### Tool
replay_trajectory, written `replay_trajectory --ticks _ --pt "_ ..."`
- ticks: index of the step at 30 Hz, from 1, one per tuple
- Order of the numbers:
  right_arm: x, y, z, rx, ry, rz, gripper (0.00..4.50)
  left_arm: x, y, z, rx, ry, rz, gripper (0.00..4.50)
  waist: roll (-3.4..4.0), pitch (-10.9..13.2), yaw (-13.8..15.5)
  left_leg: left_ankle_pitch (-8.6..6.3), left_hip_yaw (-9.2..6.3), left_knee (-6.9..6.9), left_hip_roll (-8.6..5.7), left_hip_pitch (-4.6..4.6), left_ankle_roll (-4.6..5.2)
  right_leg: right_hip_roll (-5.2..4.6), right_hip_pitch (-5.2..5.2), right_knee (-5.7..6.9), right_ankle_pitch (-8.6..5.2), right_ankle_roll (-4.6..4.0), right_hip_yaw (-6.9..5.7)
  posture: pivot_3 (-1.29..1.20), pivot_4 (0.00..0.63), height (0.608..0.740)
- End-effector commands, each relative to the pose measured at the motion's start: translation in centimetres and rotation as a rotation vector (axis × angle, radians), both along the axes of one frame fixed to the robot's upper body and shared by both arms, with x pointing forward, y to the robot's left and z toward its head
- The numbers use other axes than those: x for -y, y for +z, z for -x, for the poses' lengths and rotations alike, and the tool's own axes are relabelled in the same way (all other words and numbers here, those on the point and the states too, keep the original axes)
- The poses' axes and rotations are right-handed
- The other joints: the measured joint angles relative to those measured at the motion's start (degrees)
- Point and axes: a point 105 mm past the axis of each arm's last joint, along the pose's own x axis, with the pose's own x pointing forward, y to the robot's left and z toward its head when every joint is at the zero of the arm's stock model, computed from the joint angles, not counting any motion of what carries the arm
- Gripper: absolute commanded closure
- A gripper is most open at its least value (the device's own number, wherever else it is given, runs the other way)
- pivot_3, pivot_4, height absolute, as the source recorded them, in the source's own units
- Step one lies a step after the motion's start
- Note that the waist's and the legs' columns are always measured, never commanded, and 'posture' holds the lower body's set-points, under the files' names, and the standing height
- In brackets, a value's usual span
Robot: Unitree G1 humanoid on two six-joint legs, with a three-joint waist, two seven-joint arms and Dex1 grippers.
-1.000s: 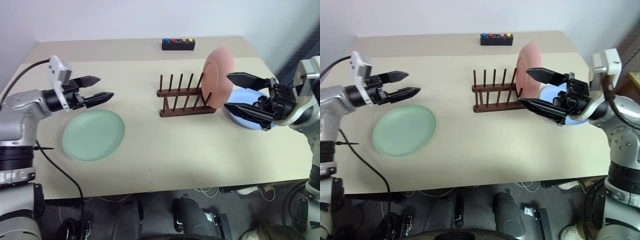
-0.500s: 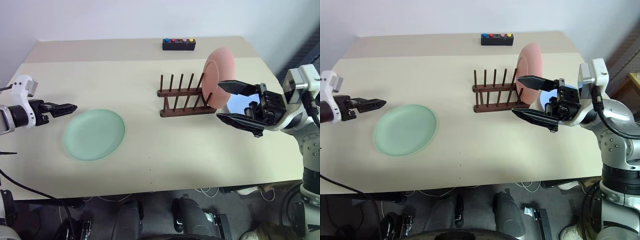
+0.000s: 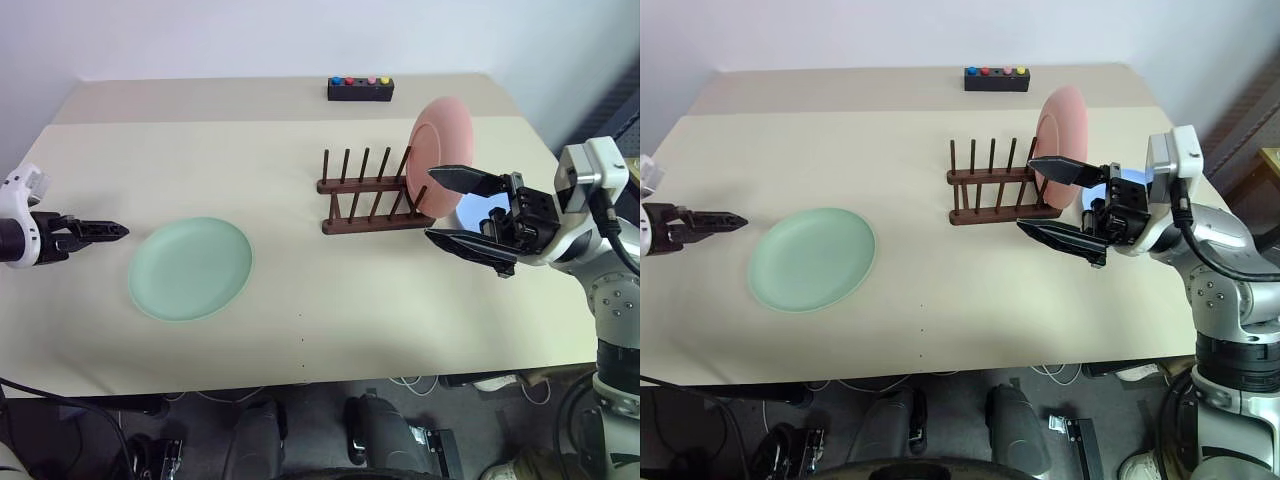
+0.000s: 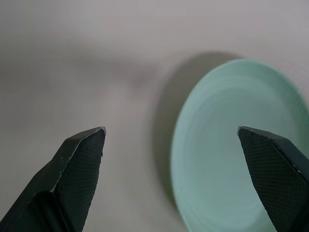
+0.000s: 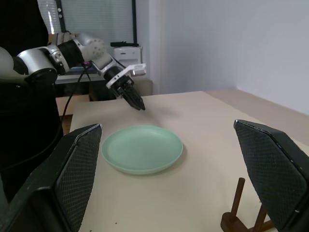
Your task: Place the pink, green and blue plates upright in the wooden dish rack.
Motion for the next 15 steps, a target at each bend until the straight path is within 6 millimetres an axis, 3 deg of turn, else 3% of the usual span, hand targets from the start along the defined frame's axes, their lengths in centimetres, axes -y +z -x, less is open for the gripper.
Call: replay_trajectory --ticks 1,6,15 --pt "-0.4 0.9 0.7 0.057 0.005 -0.015 0.01 0.4 0.3 -0.3 -0.043 -0.030 -0.021 0.00 0.00 0.00 -0.11 0.00 0.01 0.00 -0.01 0.00 0.00 0.00 0.00 0.00 0.00 0.00 0.01 0.00 0.150 0.740" --pt "-0.3 0.8 0.7 0.061 -0.014 -0.018 0.01 2.2 0.0 -1.3 -0.129 -0.109 -0.041 0.00 -0.01 0.00 -0.13 0.00 0.00 0.00 0.00 0.00 0.00 0.02 -0.01 0.01 0.00 0.00 0.01 0.00 0.150 0.740" --pt "0.2 1.0 0.7 0.061 -0.043 -0.022 0.01 2.3 -0.7 -1.5 -0.246 -0.129 -0.071 0.00 -0.04 0.02 -0.21 -0.01 0.00 0.01 0.00 -0.03 0.01 0.03 -0.07 0.03 0.00 0.00 0.02 0.00 0.150 0.740"
